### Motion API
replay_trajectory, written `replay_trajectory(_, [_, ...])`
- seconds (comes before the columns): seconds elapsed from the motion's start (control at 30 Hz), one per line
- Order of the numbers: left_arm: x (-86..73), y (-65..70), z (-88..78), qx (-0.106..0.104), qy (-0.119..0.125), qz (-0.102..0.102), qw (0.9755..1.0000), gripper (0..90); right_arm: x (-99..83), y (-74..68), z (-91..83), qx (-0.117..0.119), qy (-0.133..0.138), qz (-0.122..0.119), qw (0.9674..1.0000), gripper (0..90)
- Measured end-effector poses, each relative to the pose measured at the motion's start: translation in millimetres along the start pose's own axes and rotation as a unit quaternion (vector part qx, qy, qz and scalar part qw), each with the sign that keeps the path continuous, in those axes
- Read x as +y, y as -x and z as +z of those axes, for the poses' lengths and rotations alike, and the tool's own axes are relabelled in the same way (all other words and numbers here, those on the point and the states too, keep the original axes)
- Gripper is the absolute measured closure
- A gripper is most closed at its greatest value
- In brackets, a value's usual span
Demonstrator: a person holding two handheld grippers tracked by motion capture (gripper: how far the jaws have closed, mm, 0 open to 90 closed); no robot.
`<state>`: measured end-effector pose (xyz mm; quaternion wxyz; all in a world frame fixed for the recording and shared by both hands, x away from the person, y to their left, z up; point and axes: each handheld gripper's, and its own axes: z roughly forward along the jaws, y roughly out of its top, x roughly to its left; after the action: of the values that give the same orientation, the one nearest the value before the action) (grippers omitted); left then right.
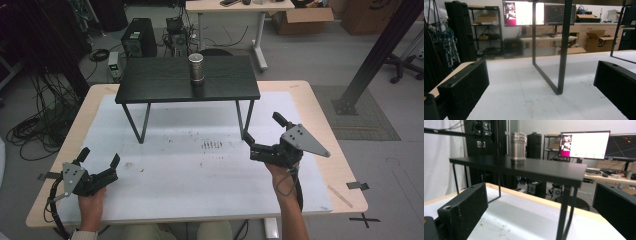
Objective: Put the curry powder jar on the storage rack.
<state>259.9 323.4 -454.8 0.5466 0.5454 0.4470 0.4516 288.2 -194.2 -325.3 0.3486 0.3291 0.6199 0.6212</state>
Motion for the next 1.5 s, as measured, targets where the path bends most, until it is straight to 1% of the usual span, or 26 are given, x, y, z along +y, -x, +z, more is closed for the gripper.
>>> replay_trajectory(0.27, [0.0,0.1,0.0,0.0,0.0,0.0,1.0,0.3,-23.6,8.0,-7.7,-0.016,-0.001,0.018,0.9997,0.0])
replay_trajectory(0.53, [-0.1,0.2,-0.2,0.0,0.001,0.001,1.0,0.3,-42.2,12.3,-13.2,-0.034,0.004,0.026,0.9991,0.0])
replay_trajectory(0.73, [0.0,0.3,-0.1,0.0,0.001,0.001,1.0,0.4,-60.7,13.3,-16.3,-0.054,0.002,0.02,0.9983,0.0])
replay_trajectory(0.83, [0.0,0.4,-0.1,0.0,0.0,0.002,1.0,0.4,-68.5,14.9,-17.9,-0.062,0.003,0.022,0.9979,0.0])
replay_trajectory(0.93, [0.0,0.4,0.0,0.0,0.0,0.002,1.0,0.4,-74.3,16.6,-19.6,-0.069,0.003,0.021,0.9974,0.0])
replay_trajectory(1.17, [0.0,0.7,-0.2,0.001,0.001,0.003,1.0,0.4,-85.7,17.2,-22.7,-0.084,0.0,0.01,0.9964,0.0])
replay_trajectory(1.5, [0.0,0.9,-0.2,0.001,0.001,0.004,1.0,0.4,-107.4,21.3,-26.1,-0.108,-0.014,0.014,0.9939,0.0])
